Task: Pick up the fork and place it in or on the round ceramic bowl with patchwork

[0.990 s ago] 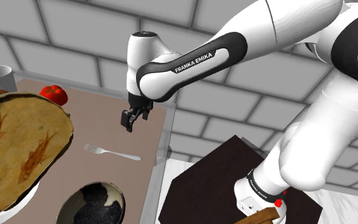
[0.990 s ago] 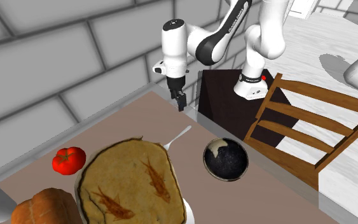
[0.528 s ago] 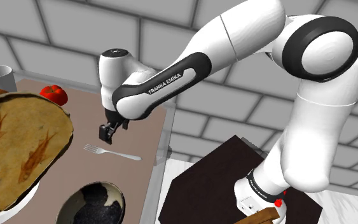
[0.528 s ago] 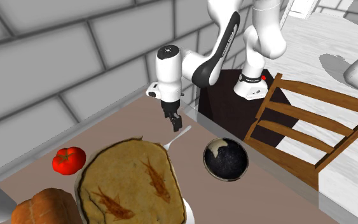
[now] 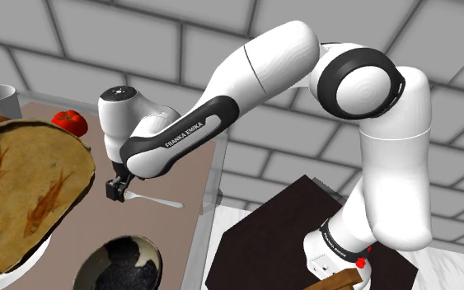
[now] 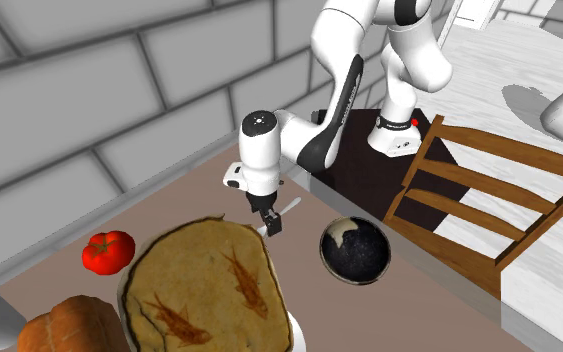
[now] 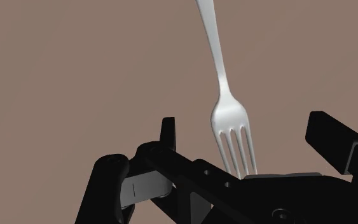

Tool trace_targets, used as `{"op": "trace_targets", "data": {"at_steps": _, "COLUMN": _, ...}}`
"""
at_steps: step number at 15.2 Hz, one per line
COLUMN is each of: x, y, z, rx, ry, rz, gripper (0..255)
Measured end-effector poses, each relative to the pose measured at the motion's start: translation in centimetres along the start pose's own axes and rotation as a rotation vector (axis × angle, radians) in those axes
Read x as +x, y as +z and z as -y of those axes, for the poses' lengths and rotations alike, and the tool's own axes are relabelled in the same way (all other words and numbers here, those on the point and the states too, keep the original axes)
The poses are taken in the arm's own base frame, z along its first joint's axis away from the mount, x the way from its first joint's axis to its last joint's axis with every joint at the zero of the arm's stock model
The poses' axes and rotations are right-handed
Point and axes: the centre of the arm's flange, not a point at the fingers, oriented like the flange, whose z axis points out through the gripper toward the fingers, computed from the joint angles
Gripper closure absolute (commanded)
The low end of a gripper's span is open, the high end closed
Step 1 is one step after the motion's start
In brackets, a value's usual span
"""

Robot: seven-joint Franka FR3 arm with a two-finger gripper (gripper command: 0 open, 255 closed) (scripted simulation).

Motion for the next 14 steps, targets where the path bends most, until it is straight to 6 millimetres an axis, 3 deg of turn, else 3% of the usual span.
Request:
{"op": "trace_targets", "data": {"at_steps": 5, "x": 0.0, "y": 2.7, "z": 0.1, "rx": 0.0, "ry": -0.001, "rz": -0.001, "gripper": 0}}
{"op": "trace_targets", "data": {"at_steps": 12, "x": 0.0, "y": 3.1, "z": 0.0, "rx": 0.0, "ry": -0.002, "rz": -0.001, "gripper": 0}}
{"op": "trace_targets", "data": {"at_steps": 13, "x": 0.0, "y": 3.1, "z": 0.0, "rx": 0.0, "ry": -0.002, "rz": -0.001, "gripper": 255}}
{"op": "trace_targets", "data": {"at_steps": 14, "x": 0.0, "y": 3.1, "z": 0.0, "rx": 0.0, "ry": -0.002, "rz": -0.001, "gripper": 255}}
